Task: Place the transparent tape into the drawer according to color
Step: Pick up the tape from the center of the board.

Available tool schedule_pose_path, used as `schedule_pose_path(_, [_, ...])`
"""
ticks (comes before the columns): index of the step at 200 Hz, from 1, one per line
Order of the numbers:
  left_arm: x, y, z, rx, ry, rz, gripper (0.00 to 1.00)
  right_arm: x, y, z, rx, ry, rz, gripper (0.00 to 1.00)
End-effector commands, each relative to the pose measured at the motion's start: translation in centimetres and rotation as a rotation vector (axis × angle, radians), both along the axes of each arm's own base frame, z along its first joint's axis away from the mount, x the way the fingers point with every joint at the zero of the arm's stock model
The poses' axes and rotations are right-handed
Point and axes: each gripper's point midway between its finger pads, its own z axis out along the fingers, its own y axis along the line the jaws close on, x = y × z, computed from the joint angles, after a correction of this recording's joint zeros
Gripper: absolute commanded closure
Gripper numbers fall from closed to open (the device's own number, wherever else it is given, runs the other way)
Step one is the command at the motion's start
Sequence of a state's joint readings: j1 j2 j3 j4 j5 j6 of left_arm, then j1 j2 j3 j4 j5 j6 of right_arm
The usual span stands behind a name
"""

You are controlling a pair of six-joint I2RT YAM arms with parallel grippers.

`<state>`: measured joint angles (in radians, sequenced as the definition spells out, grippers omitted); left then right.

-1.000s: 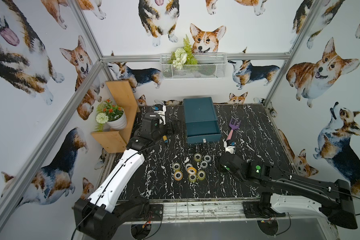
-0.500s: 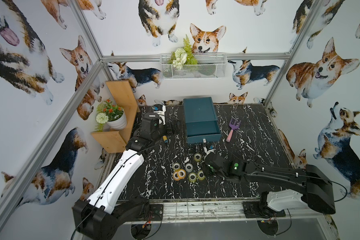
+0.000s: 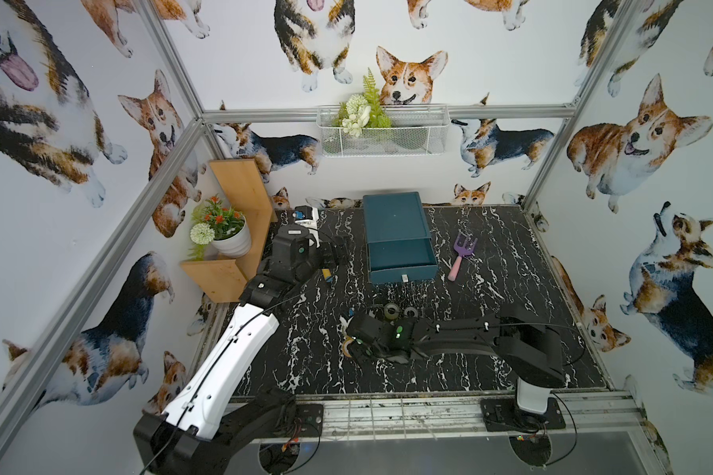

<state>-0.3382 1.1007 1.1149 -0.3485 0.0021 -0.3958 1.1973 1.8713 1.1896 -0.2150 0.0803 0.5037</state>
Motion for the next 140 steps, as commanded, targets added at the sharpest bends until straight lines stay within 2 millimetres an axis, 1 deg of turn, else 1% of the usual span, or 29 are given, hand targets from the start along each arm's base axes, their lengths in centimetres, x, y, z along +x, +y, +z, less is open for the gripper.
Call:
schedule_pose_path(1, [0.0, 0.5, 0.0, 0.025, -0.01, 0.015, 0.01, 0.4, 0.2, -0.7, -0.031, -0.019, 0.016, 0.61])
schedule_pose_path(21, [0.0, 0.5, -0.2, 0.031, -0.006, 0.013, 0.0, 0.8, 0.0, -1.6, -0.069, -0.028, 0.001, 0.61])
schedule_pose_path(55, [0.1, 0.2, -0.5, 0.024, -0.001, 0.005, 0.01, 1.5, -0.3, -1.7, -0.083, -0.06, -0.032, 0.6])
schedule_pose_path(90, [0.2, 0.2, -0.5, 0.019, 0.001, 0.004, 0.0, 1.3, 0.0, -2.6, -0.105, -0.041, -0.014, 0.6])
schedule_pose_path(106, [0.2, 0.1, -0.6, 0.021, 0.002, 0.003, 0.0, 1.1, 0.0, -3.0, -0.106, -0.025, -0.007, 0.62])
schedule_pose_path(121, [0.2, 0.1, -0.7, 0.022, 0.006, 0.004, 0.01, 1.0, -0.3, -3.4, -0.12, -0.022, -0.01, 0.68])
schedule_pose_path(140, [0.2, 0.1, -0.7, 0.02, 0.006, 0.001, 0.01, 1.3, -0.5, -3.0, -0.115, -0.037, -0.023, 0.73])
